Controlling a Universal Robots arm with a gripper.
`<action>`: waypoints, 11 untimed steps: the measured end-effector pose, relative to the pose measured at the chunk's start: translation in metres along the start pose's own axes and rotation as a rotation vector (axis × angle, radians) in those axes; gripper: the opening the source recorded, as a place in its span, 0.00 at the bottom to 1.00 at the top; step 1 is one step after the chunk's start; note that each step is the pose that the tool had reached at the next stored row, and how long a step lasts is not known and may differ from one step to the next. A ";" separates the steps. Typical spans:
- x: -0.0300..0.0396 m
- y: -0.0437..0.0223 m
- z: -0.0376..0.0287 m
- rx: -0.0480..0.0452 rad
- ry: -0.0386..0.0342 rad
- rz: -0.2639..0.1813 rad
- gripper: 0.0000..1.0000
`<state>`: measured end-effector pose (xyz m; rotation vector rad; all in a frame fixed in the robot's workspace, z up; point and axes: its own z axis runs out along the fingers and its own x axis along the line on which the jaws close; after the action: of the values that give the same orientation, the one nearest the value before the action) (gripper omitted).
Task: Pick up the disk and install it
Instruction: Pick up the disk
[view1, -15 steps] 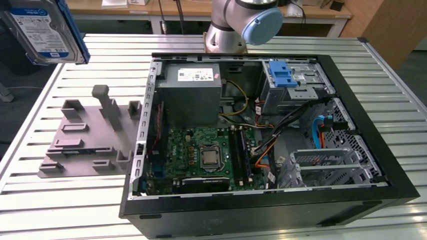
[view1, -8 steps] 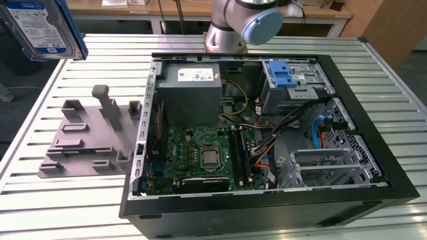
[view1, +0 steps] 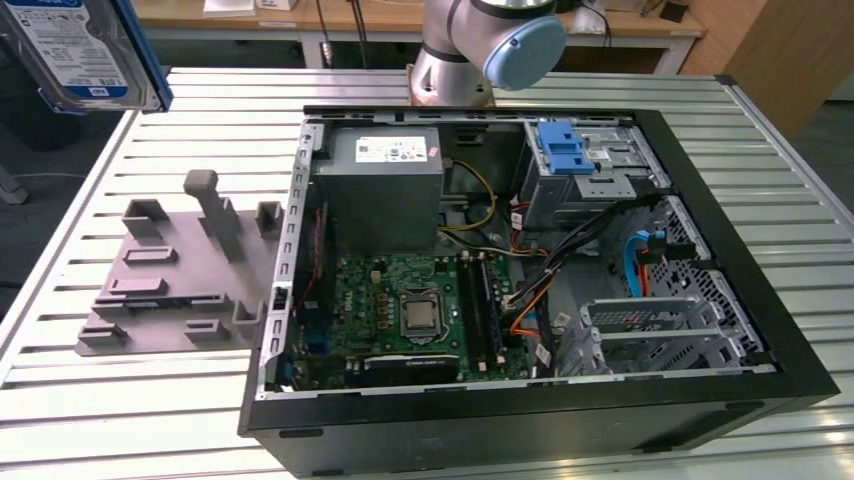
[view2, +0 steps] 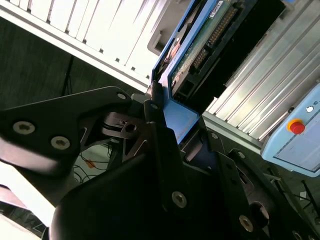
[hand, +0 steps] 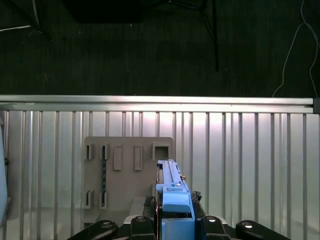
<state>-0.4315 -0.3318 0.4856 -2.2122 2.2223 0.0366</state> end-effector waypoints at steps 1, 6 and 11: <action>0.0000 0.0000 0.0000 0.0000 0.0000 0.000 0.36; 0.0024 0.0000 -0.0001 -0.0001 0.0000 0.000 0.36; 0.0132 0.0000 -0.0003 0.0000 0.0000 0.000 0.36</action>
<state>-0.4315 -0.3450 0.4856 -2.2122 2.2223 0.0366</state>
